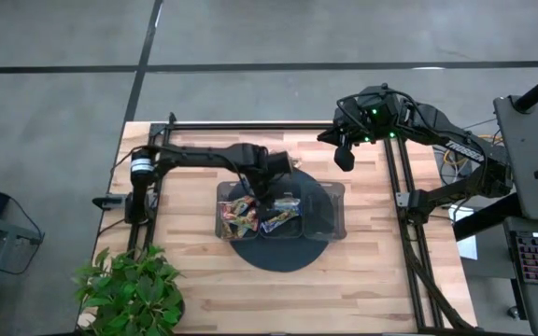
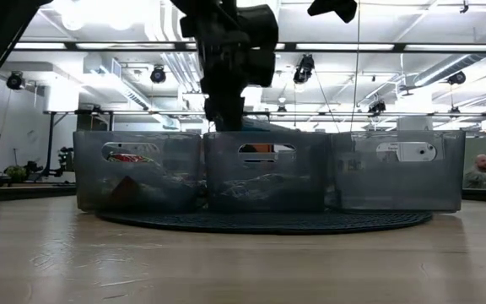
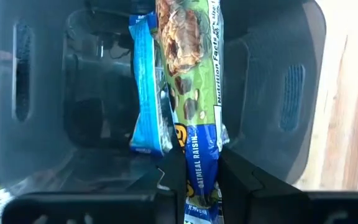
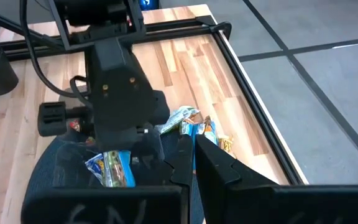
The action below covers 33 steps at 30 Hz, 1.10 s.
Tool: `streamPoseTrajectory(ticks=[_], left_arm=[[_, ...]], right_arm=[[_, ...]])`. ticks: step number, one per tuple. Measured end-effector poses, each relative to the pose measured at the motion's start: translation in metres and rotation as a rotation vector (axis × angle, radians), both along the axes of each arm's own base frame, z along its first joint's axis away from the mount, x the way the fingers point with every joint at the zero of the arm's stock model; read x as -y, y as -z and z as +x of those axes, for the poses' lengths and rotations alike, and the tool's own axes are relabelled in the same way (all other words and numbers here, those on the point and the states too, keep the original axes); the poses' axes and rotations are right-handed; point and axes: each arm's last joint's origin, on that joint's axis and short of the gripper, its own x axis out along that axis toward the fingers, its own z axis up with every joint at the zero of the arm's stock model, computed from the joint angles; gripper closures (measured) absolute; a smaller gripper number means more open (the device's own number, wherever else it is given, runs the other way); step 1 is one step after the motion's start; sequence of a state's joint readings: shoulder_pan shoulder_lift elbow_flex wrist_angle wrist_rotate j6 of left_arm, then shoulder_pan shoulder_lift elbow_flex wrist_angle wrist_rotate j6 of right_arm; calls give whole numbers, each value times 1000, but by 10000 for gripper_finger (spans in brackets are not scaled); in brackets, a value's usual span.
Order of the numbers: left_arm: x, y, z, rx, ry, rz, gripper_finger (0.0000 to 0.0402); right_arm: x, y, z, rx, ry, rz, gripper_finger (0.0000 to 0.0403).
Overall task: Pick and place Granola Bars by type
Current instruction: Put the blue granola bar into the middle black bin, then put the yellow granola bar into the right black bin
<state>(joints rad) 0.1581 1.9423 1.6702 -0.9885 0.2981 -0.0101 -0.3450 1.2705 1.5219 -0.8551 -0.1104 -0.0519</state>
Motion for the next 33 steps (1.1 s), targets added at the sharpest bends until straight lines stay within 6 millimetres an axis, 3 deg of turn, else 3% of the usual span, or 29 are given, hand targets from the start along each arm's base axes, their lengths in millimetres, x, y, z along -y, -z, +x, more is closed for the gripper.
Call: streamPoseTrajectory(ticks=[11,20,24,28,33], left_arm=[[0,13,1,8,-63,-20,348],[0,13,1,3,-64,-19,283],[0,12,1,4,-56,-20,275],[0,-4,-1,51,-43,-14,290],[1,-42,-10,184,-38,8,352]], right_arm=[[0,0,0,0,-1,1,394],[0,0,0,0,-1,1,394],[0,0,0,0,-1,1,394],[0,0,0,0,-1,0,394],[0,0,0,0,-1,0,394]])
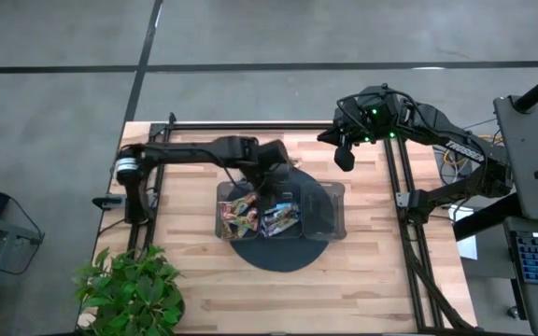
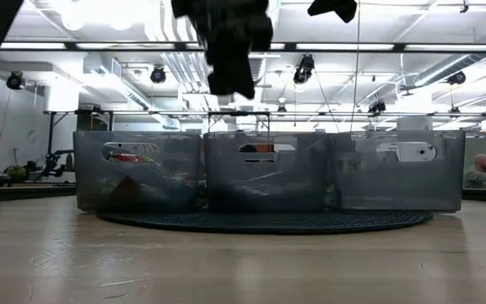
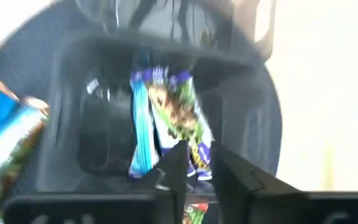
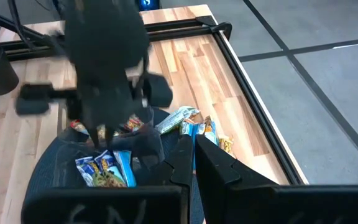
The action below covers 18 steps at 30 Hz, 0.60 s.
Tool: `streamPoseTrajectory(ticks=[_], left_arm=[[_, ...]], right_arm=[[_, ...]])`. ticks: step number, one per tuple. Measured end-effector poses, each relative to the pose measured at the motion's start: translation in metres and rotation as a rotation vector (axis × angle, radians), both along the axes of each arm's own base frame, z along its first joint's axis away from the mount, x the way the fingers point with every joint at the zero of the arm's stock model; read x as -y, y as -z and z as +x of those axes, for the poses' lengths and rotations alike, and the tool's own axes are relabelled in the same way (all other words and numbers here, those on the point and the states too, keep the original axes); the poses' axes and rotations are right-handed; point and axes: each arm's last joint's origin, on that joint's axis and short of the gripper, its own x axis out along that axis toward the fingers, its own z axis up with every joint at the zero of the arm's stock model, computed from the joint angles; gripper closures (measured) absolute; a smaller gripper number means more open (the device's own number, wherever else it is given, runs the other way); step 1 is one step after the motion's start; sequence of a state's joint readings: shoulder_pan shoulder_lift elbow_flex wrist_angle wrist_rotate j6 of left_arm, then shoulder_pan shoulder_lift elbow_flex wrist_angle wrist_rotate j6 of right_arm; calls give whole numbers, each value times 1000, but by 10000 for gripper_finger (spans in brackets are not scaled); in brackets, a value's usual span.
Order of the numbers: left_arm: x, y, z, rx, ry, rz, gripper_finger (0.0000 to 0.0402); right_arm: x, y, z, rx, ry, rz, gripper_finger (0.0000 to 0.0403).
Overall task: Pick and place Granola Bars by type
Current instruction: Put the yellow granola bar into the right black bin
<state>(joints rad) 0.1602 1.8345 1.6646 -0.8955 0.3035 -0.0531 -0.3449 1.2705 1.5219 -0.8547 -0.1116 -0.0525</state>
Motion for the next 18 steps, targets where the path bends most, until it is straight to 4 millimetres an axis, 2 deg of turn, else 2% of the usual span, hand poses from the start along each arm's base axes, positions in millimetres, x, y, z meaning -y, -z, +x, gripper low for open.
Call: streamPoseTrajectory(ticks=[2,4,8,14,18], left_arm=[[-1,-15,-6,56,-7,16,383],[-1,-30,-14,103,-13,28,395],[0,-64,-30,242,-20,60,401],[4,-125,-61,580,-10,164,401],[1,-149,-84,692,-40,245,401]], right_arm=[[0,0,0,0,0,0,394],[0,0,0,0,0,0,394],[0,0,0,3,0,-1,394],[1,-4,2,43,5,-18,394],[3,-8,5,98,26,-10,394]])
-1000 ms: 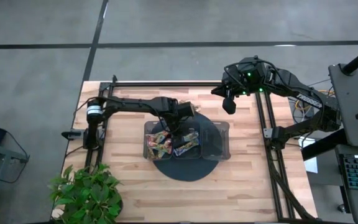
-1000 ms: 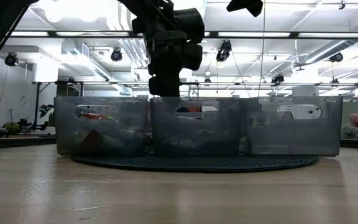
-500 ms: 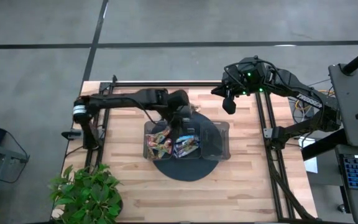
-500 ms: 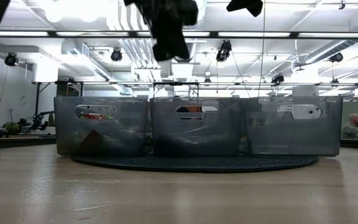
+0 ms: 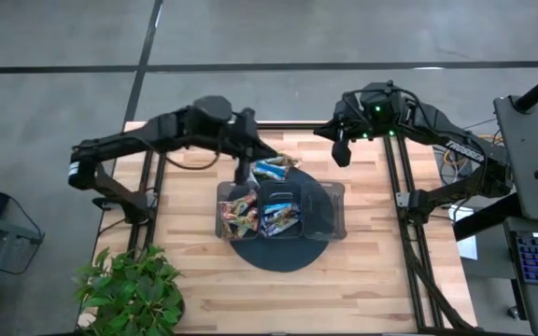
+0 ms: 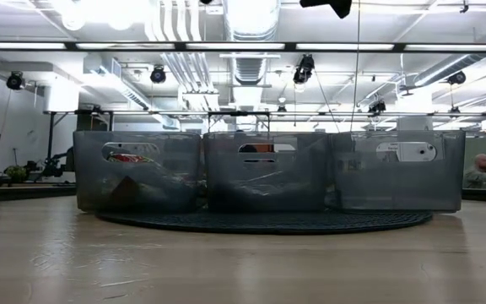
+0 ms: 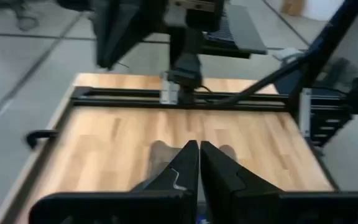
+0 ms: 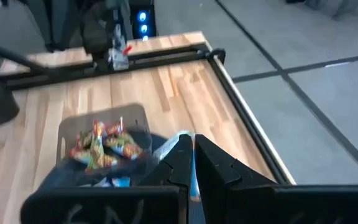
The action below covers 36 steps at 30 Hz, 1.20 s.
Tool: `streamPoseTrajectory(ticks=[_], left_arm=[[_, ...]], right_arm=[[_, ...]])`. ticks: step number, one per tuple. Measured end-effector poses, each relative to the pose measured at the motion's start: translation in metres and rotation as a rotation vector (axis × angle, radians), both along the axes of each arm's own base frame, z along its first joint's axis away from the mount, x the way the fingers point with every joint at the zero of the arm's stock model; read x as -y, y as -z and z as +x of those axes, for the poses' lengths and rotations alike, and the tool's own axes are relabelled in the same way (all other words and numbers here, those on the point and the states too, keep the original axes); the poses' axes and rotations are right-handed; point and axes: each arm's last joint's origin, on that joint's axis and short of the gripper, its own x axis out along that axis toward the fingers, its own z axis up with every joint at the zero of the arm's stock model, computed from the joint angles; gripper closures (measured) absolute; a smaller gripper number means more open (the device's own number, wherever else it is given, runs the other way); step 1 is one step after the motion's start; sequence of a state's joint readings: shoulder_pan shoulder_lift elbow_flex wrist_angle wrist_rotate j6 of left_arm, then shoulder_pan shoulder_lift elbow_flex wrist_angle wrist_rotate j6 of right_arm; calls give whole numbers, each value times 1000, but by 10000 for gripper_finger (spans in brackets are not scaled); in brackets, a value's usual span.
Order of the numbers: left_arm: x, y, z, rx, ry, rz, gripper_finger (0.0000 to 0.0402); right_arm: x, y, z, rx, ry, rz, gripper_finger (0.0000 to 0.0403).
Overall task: Pick and place Granola Bars by type
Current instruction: Put the yellow granola bar into the right black bin
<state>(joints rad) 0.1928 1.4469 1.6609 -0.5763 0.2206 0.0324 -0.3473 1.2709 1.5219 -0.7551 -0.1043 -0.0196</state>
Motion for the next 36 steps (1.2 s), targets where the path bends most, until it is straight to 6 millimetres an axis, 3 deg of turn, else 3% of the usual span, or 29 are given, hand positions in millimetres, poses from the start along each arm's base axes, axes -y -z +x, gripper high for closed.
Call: streamPoseTrajectory(ticks=[6,9,14,19,26,36], left_arm=[[-12,1,-25,31,-83,36,401],[-20,11,-34,65,-121,43,401],[-36,24,-48,273,-111,-45,401],[-41,37,-69,300,-152,-63,401],[-36,27,-99,314,-184,-51,401],[-29,26,-114,270,-199,-67,401]], right_arm=[[3,-3,1,43,23,6,394],[4,-3,0,43,30,7,394],[11,-5,1,81,87,65,394],[27,5,9,58,123,119,384],[63,36,31,-32,118,239,295],[110,68,64,-223,170,311,164]])
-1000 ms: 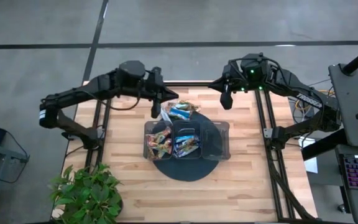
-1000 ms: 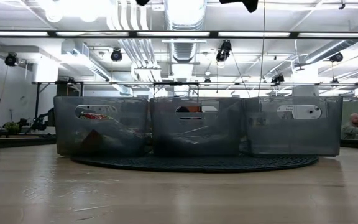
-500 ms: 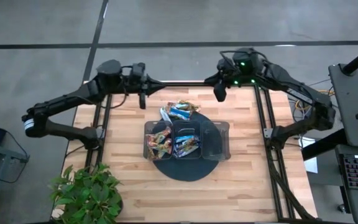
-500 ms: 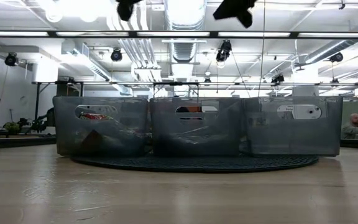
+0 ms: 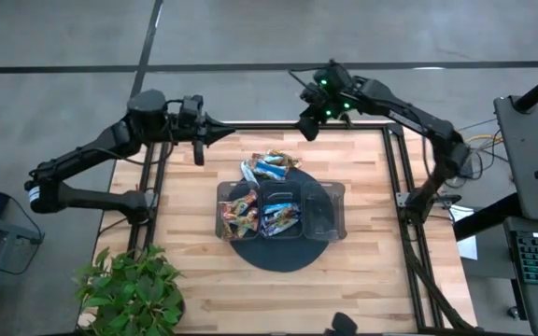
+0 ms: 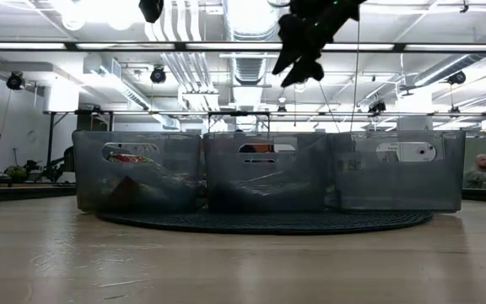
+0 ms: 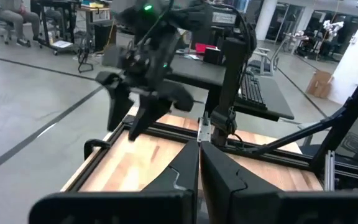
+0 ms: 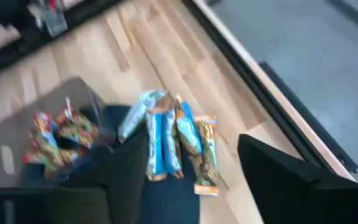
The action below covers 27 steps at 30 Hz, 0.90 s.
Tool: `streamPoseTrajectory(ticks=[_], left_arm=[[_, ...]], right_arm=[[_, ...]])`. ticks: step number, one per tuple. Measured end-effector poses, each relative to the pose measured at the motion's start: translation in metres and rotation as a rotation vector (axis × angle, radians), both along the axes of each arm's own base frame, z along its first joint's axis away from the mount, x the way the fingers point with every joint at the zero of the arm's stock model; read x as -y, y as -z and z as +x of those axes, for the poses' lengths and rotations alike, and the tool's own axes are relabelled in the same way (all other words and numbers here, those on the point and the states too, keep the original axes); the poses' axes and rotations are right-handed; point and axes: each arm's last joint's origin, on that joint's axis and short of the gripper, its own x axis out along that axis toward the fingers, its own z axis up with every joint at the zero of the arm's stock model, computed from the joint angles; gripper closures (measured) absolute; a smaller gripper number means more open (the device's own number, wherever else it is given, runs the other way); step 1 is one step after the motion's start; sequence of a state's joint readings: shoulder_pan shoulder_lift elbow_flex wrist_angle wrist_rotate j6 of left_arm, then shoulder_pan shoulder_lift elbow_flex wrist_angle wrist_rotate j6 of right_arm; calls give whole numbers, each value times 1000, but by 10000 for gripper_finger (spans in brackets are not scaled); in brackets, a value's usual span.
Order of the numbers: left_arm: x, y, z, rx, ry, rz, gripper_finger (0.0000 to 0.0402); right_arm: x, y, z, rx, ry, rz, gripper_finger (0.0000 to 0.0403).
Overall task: Pick and place Granola Bars by type
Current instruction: Put the yellow granola bar into the right black bin
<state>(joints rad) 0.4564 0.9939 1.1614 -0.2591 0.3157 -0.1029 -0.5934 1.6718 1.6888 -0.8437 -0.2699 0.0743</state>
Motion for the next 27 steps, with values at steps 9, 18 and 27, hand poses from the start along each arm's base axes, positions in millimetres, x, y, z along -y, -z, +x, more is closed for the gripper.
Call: streamPoseTrajectory(ticks=[9,18,27], left_arm=[[0,0,-1,-1,-3,-1,401],[1,-2,-2,5,-3,2,401],[1,-2,-2,7,-3,2,401]], right_arm=[[26,24,35,-194,-136,-7,110],[48,76,64,-335,-194,52,117],[58,118,71,-496,-191,48,134]])
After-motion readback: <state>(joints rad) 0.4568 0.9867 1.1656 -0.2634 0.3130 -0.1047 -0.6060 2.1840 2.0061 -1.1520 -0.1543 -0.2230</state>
